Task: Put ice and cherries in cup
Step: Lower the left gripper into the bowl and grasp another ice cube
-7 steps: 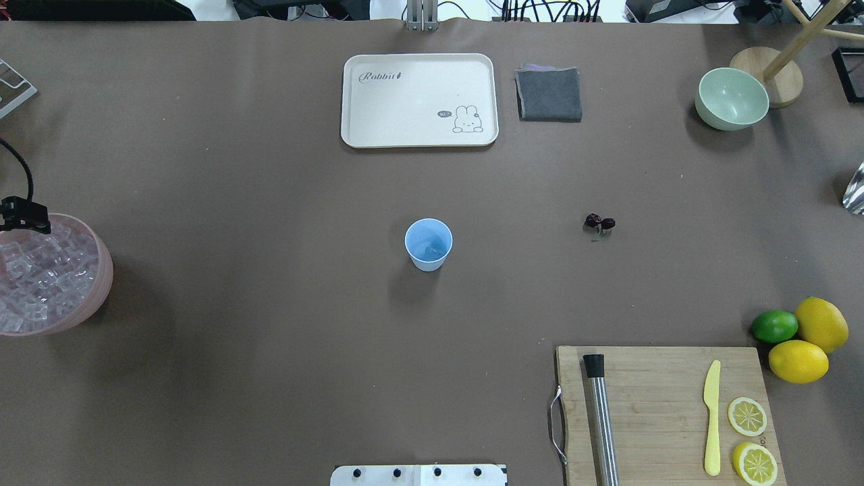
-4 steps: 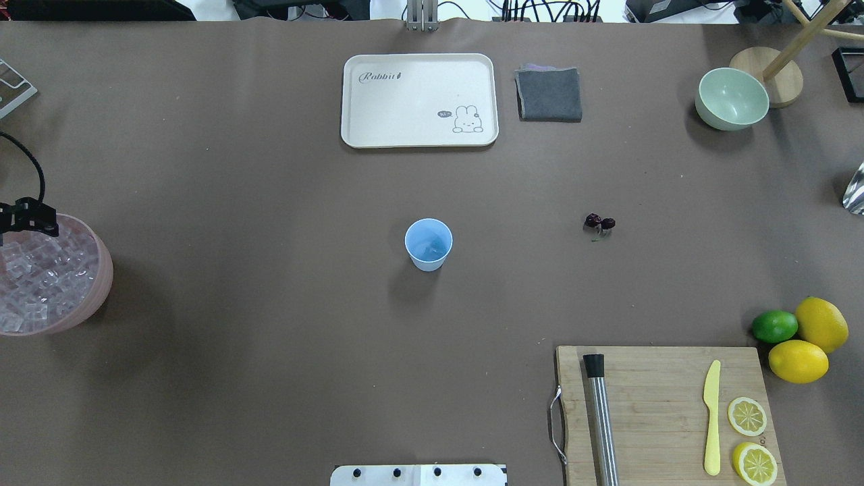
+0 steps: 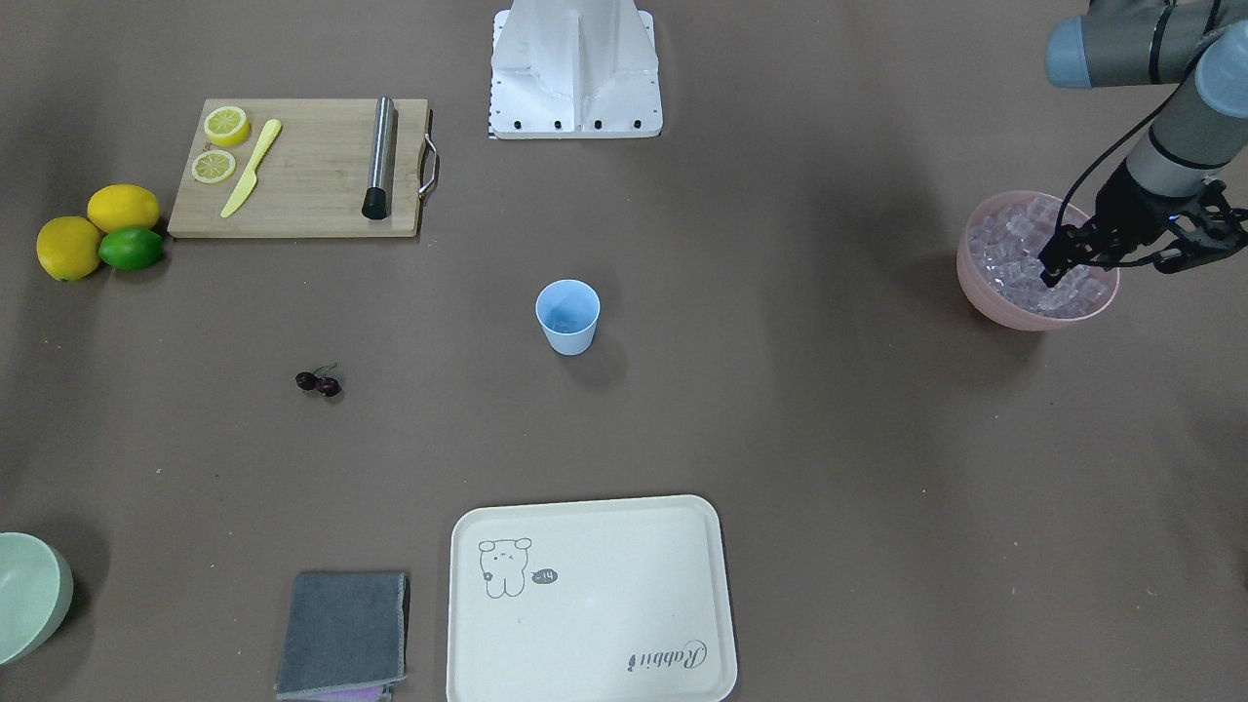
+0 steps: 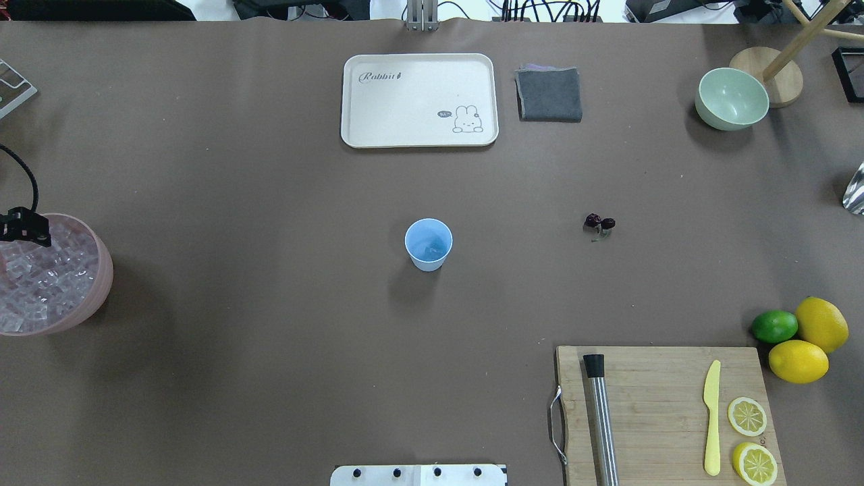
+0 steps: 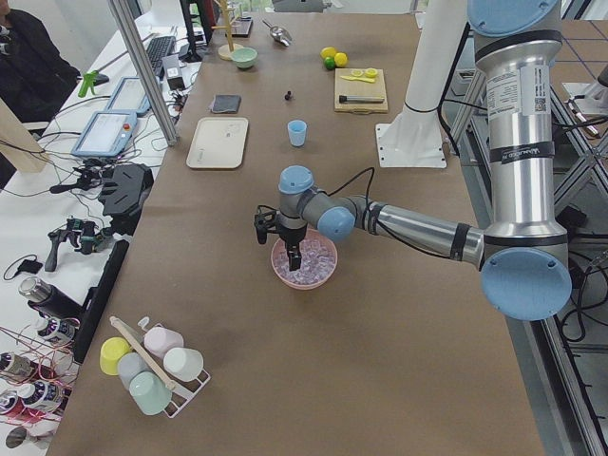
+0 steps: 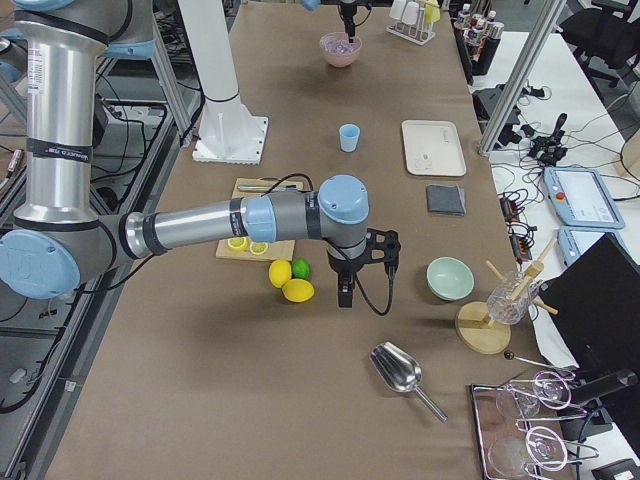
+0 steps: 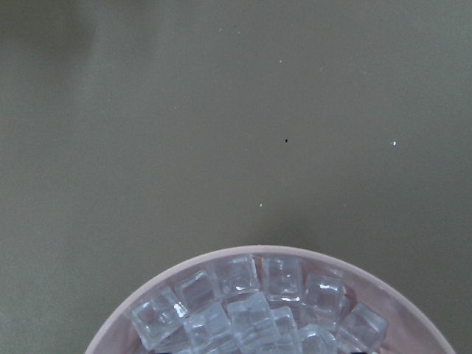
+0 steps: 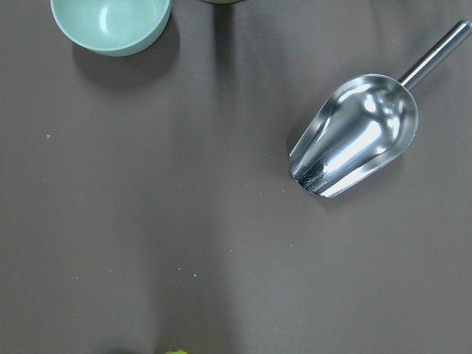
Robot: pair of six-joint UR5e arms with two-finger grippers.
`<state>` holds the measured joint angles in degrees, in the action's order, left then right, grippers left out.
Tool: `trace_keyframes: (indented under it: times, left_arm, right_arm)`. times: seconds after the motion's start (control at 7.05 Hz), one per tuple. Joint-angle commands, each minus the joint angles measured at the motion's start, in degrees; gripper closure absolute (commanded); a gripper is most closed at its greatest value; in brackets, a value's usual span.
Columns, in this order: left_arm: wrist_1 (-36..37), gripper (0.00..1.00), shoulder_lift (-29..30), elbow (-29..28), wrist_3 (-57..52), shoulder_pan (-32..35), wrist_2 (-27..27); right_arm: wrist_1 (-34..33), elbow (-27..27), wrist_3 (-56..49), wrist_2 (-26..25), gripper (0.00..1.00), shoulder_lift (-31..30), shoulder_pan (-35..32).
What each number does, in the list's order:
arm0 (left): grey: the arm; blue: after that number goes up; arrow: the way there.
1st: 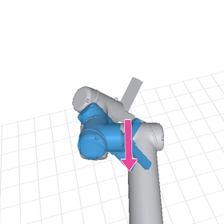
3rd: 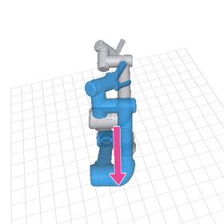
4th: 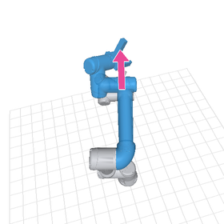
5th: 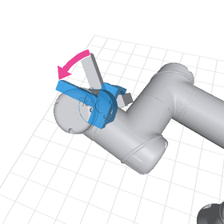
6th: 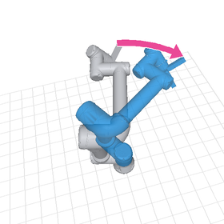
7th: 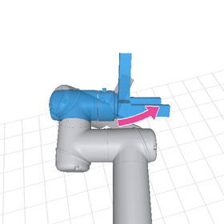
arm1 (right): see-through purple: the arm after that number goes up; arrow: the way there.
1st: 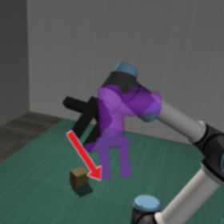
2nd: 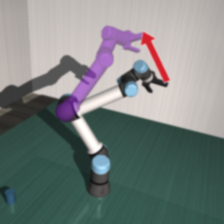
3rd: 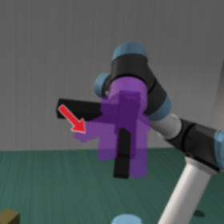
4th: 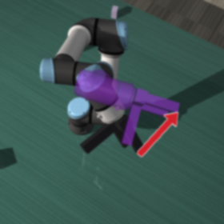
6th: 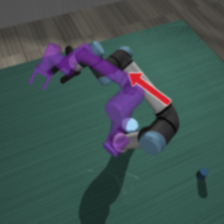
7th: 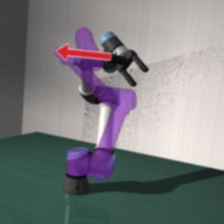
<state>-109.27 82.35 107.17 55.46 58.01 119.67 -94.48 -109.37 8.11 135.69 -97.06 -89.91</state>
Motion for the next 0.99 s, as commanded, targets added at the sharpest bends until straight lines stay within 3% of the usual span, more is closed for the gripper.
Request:
trace_keyframes:
  times: [0.0, 0.43, 0.85]
  left_arm:
    - [-0.1, 0.15, -0.1, -1.0, 0.0, -0.1, 0.0]
    - [-0.2, 0.15, -0.2, -2.3, -3.0, 0.1, 4.7]
    - [-0.2, 0.15, -1.2, -2.4, -3.2, 0.0, 4.8]
  right_arm:
    - [-0.1, 0.2, 0.4, 0.1, 0.00, -0.1, 0.0]
    - [0.0, 0.3, 0.4, 0.0, 0.00, -0.3, 0.0]
    - [0.0, 0.2, 0.4, 0.0, 0.00, -0.3, 0.0]
